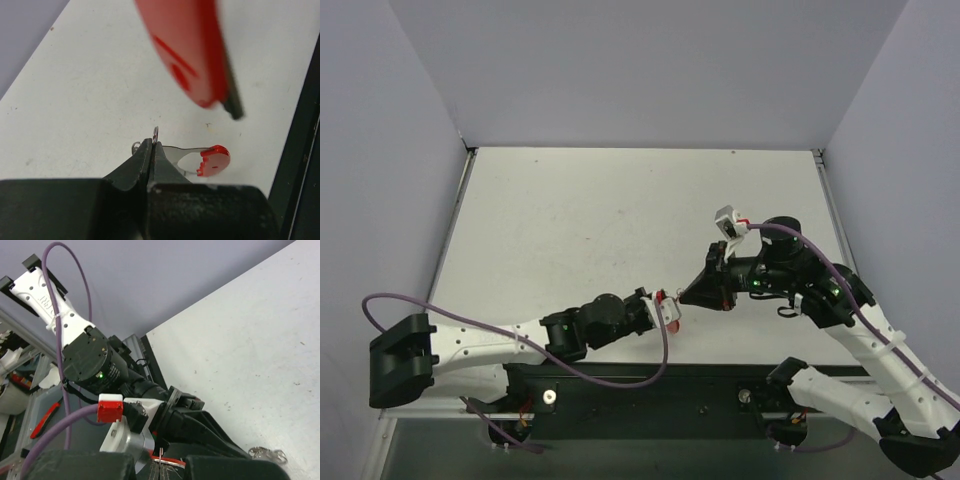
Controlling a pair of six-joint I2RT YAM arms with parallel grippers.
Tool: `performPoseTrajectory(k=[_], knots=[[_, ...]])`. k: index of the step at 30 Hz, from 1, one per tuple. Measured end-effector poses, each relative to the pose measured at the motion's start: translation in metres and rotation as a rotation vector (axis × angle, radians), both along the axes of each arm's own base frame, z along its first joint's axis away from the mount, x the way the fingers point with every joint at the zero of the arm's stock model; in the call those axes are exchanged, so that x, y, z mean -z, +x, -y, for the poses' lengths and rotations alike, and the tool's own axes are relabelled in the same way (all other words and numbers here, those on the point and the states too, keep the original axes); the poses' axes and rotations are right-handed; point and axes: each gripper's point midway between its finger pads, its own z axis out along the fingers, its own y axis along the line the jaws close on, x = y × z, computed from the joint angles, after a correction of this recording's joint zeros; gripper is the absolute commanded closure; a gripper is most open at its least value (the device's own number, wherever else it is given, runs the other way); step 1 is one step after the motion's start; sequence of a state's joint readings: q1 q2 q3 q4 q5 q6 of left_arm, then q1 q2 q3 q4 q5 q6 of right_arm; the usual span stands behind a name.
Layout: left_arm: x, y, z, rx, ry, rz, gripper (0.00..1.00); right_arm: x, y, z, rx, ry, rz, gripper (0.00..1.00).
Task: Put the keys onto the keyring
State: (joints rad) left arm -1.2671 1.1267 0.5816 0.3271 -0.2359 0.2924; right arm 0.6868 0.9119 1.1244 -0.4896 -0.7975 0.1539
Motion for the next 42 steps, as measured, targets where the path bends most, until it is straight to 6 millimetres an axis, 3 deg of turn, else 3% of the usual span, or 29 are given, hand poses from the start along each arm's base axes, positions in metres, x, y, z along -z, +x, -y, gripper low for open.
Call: performPoseTrajectory(k=[4,9,10,12,13,16,19,23,26,30,33,35,38,42], knots=[[0.0,0.008,0.015,-0.006,-0.021,0.014,1.0,0.002,0.005,0.009,0.056,0.013,0.007,1.0],[-0.013,0.012,0.011,-0.035,-0.107,0.027,1.0,0.012,0.005,0.01,0.064,0.002,-0.017,1.0],[-0.008,0.011,0.005,-0.05,-0.112,0.015,0.9,0.014,0.005,0.01,0.064,-0.003,-0.023,1.0],[0.011,0.007,-0.013,-0.08,-0.102,-0.018,0.56,0.019,0.005,0.009,0.062,-0.009,-0.034,1.0],[0.023,0.005,-0.023,-0.095,-0.089,-0.039,0.07,0.021,0.006,0.009,0.06,-0.011,-0.041,1.0],[0.057,-0.005,-0.052,-0.146,-0.044,-0.105,0.06,0.028,0.007,0.009,0.058,-0.021,-0.06,1.0],[0.064,-0.009,-0.077,-0.206,-0.035,-0.121,0.06,0.031,0.01,0.01,0.07,-0.024,-0.064,1.0],[0.014,0.006,-0.096,-0.324,-0.187,-0.097,0.03,0.033,0.022,0.015,0.121,-0.021,-0.061,1.0],[-0.024,0.03,-0.095,-0.404,-0.246,-0.108,0.02,0.038,0.036,0.024,0.203,-0.02,-0.067,1.0],[-0.061,0.078,-0.066,-0.48,-0.253,-0.219,0.05,0.045,0.064,0.048,0.397,-0.024,-0.09,1.0],[-0.059,0.114,-0.029,-0.484,-0.166,-0.353,0.07,0.055,0.084,0.071,0.552,-0.023,-0.132,1.0],[-0.047,0.128,0.001,-0.443,-0.091,-0.437,0.07,0.064,0.096,0.088,0.65,-0.021,-0.173,1.0],[-0.014,0.116,0.035,-0.345,0.018,-0.564,0.08,0.078,0.108,0.111,0.773,-0.021,-0.225,1.0],[0.038,0.065,0.052,-0.234,0.19,-0.712,0.13,0.096,0.118,0.151,0.969,-0.013,-0.284,1.0]])
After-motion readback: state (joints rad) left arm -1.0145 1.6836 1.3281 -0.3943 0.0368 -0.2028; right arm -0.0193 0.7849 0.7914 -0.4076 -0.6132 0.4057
